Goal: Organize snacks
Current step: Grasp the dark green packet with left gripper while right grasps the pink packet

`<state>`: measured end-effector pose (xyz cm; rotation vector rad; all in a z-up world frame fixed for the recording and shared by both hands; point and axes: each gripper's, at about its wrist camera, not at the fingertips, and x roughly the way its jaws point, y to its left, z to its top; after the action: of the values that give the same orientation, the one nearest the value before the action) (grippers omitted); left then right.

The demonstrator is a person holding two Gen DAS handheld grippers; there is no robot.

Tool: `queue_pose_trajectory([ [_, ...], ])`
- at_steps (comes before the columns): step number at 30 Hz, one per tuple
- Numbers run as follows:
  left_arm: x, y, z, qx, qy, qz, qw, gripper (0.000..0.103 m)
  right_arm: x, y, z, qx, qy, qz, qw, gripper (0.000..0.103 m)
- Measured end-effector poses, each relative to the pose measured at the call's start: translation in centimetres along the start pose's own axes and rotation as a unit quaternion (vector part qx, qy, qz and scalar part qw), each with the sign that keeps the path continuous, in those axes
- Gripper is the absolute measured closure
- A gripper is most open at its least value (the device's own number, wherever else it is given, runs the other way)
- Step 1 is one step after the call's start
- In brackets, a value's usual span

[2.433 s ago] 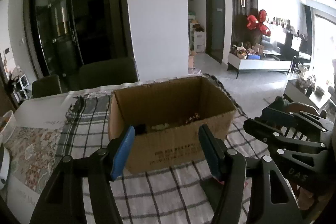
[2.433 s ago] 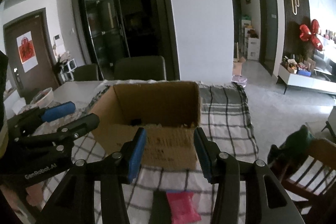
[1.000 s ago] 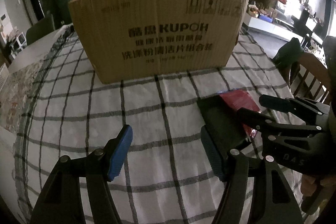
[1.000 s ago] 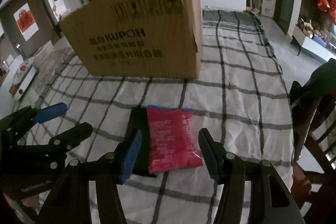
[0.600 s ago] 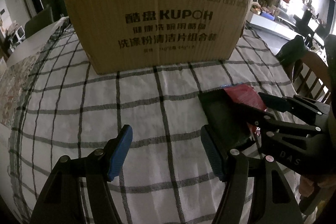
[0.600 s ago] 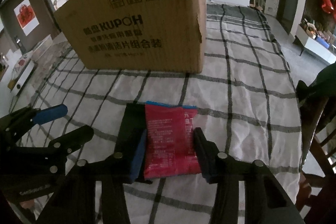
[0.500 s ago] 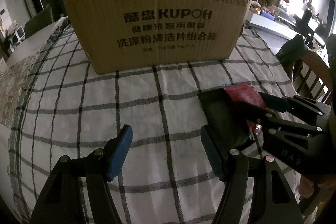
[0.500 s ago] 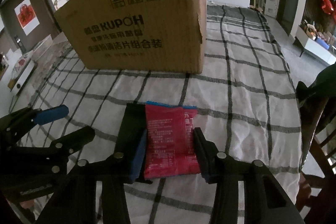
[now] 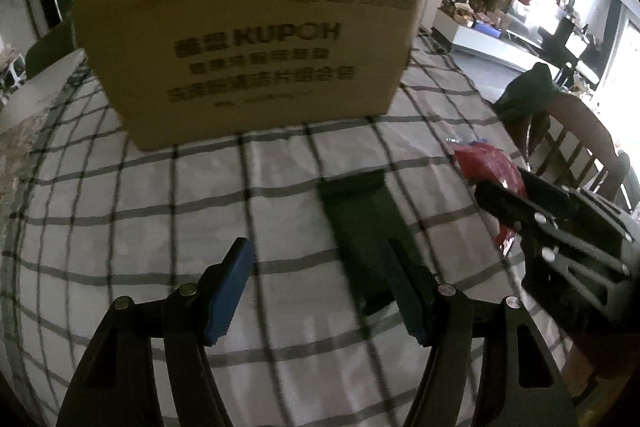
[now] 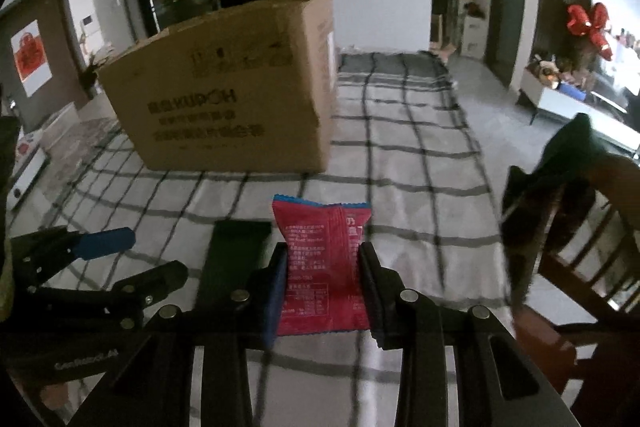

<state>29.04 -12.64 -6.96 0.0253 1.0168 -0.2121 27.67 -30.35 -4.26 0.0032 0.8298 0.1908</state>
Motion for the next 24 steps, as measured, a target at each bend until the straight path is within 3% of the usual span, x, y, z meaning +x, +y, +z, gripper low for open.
queue_pose_trajectory([
  [8, 1.4, -2.0, 0.6, -0.007, 0.004, -0.006, 0.9999, 0.037, -0.2, -2.0, -0.9, 0.023, 0.000, -0.012, 1.000, 0.068],
  [18, 3.8, -3.6, 0.6, -0.002, 0.010, 0.019, 0.9998, 0.038, -0.3, -3.5, -1.3, 0.040, -0.011, -0.019, 0.999, 0.068],
  [24, 3.8, -3.9, 0.2, 0.003, -0.003, 0.029, 0.9996, 0.049, -0.2, -3.5, -1.1, 0.042, -0.016, -0.011, 0.999, 0.068],
])
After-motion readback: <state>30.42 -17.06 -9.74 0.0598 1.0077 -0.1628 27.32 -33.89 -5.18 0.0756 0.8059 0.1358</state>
